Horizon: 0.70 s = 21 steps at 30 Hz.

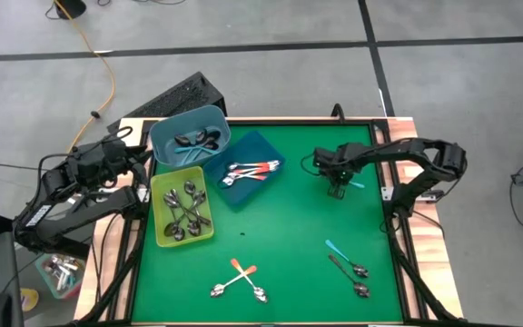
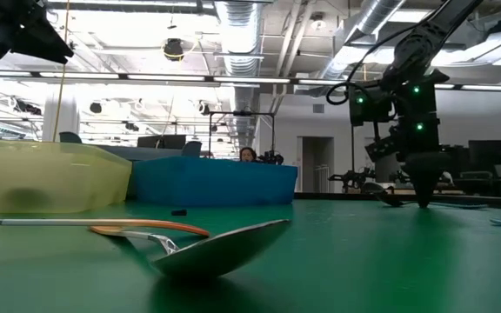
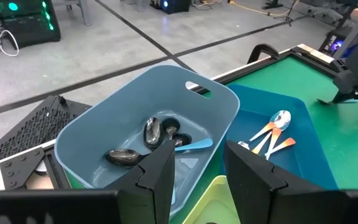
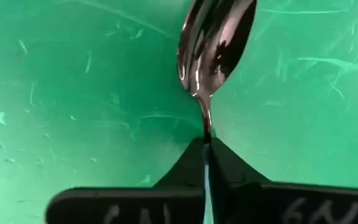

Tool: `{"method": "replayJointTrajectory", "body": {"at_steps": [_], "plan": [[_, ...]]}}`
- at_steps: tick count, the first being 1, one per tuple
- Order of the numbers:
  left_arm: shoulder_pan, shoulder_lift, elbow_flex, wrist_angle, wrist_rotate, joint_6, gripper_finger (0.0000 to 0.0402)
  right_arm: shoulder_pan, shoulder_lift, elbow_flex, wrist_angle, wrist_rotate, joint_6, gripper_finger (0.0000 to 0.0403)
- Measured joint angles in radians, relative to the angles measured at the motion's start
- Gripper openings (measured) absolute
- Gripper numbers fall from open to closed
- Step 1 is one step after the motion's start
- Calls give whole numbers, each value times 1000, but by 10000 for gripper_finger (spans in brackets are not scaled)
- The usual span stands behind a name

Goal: Sort silverware by color (type)
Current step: Put the blue spoon into the light blue bin

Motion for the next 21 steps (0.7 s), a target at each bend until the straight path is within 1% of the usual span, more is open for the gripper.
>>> {"method": "replayJointTrajectory", "body": {"at_steps": [2,6,14,18,21], "plan": [[0,0,0,0,-1,0,122,2,0,-1,0,0,14,10],[0,0,0,0,-1,-1,122,2,0,-1,7,-5,77,14],[0,0,0,0,-1,-1,122,31,-2,-2,48,-1,196,5],[0,0,0,-1,-1,-7,122,65,-26,-4,114,-5,252,3],[0,0,0,-1,4,-16,122,117,-56,-3,203,-40,271,2]]}}
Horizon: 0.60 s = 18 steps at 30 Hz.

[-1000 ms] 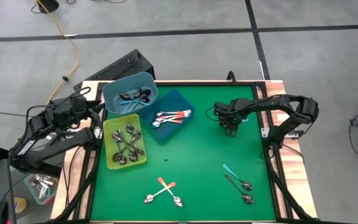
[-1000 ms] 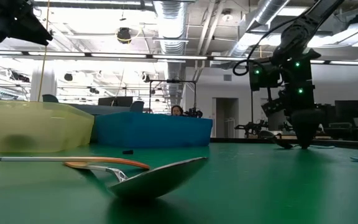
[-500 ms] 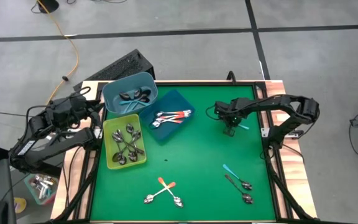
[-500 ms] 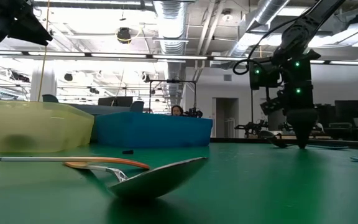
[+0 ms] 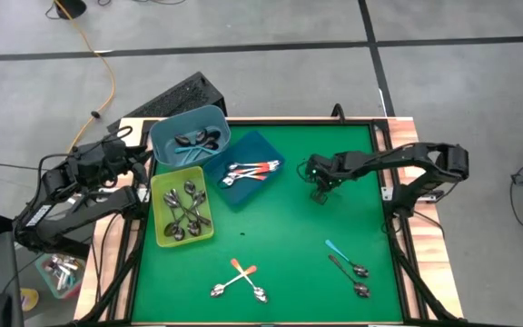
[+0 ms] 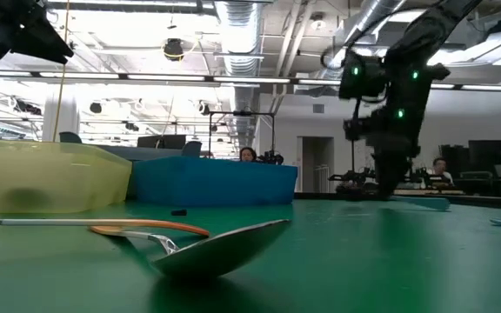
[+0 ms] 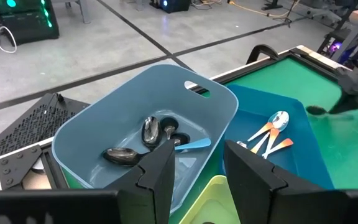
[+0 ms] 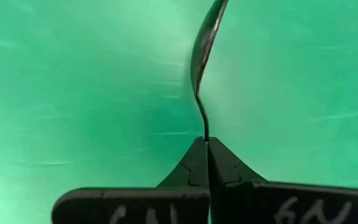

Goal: Sort silverware by color (type)
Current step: Put the blue spoon into the light blue bin

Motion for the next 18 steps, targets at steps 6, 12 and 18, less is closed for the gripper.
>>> {"method": "replayJointTrajectory", "body": {"at_steps": [6,12,18], "plan": [[0,0,0,0,0,0,122,104,-54,0,160,-14,47,1],[0,0,0,0,0,0,122,203,-60,0,474,-8,54,1],[0,0,0,1,-2,-7,122,236,-54,0,872,-1,24,1]]}}
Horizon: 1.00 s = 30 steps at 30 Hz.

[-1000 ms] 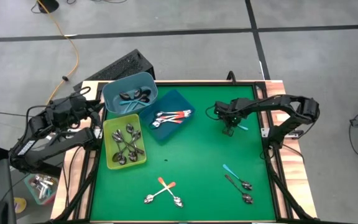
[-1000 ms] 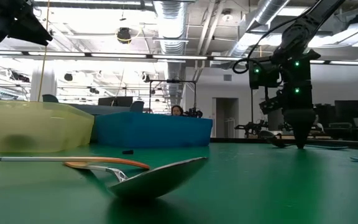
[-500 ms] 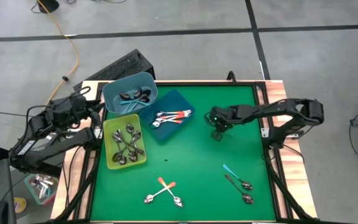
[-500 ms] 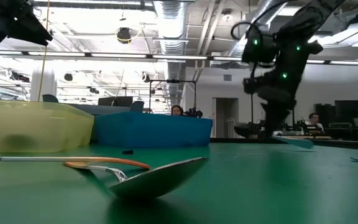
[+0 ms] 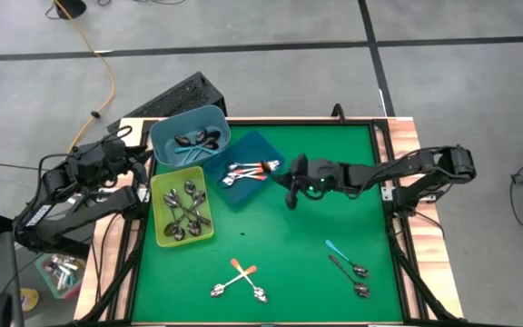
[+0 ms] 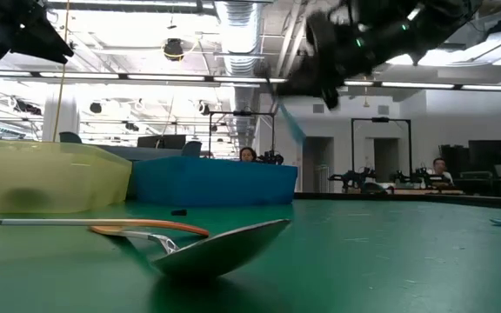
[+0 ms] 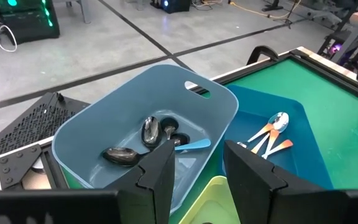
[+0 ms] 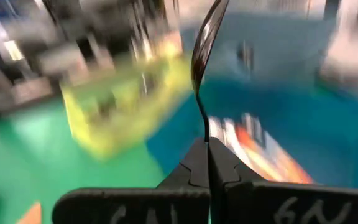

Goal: Sort silverware by color (type)
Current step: Put the blue spoon into the light blue bin

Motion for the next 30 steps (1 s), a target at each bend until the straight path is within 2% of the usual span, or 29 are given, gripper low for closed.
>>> {"method": "replayJointTrajectory", "body": {"at_steps": [4,6,9,15,17,22,28,30], "plan": [[0,0,0,13,-1,0,122,2,11,7,257,54,-65,1],[0,0,0,19,-1,0,122,-3,28,35,317,102,-83,1],[0,0,0,31,-3,0,122,-19,78,134,328,142,-126,1],[0,-1,0,89,-4,29,122,-51,263,398,239,145,-256,1],[0,-7,0,131,-4,58,122,-69,323,502,201,112,-285,1],[0,-54,-16,232,14,110,121,-124,483,756,108,-49,-304,1],[0,-206,-136,386,68,98,105,-180,660,1032,14,-163,-307,1],[0,-215,-159,436,90,82,97,-194,712,1110,-21,-192,-308,1]]}}
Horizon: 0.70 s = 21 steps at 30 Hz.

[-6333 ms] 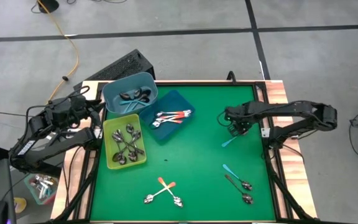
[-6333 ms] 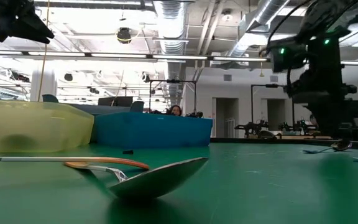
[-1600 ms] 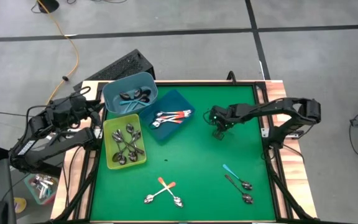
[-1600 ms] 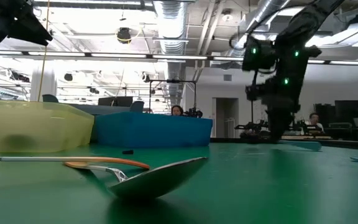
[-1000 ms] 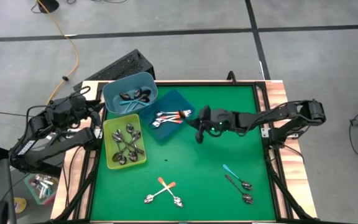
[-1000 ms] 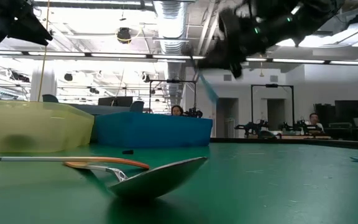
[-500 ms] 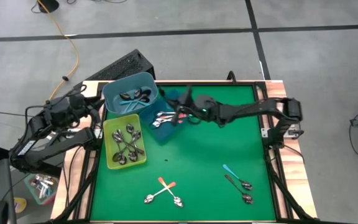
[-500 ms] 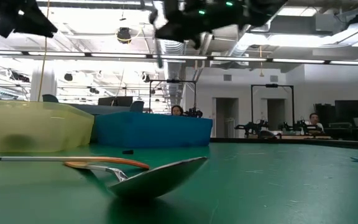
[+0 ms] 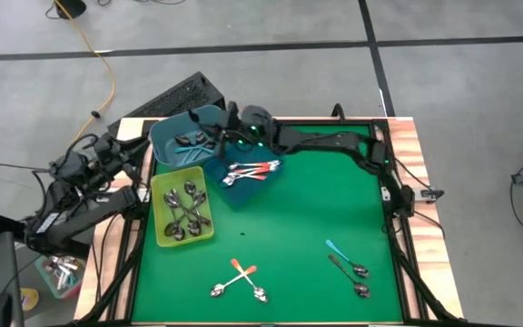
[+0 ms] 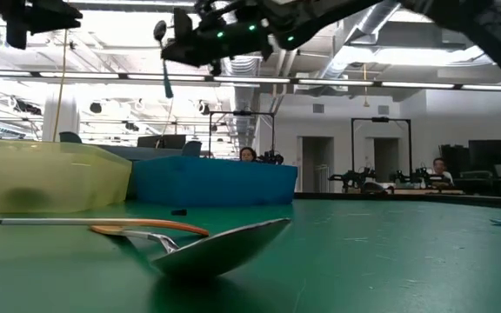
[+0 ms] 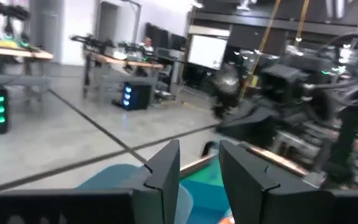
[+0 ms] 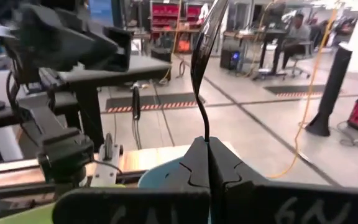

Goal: Sort silverware by color (type)
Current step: Put the blue spoon into the light blue bin

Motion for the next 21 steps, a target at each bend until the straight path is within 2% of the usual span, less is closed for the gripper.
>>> {"method": "replayJointTrajectory", "body": {"at_steps": [3,10,16,21], "plan": [[-1,15,-4,18,24,-2,86,-18,74,106,-53,-35,-4,1],[-1,0,-59,185,177,3,63,-67,218,271,-175,-60,-3,1],[-1,2,-118,215,249,-2,51,-100,237,257,-227,-60,19,1],[-1,3,-180,315,255,-31,40,-109,238,249,-271,-61,19,1]]}}
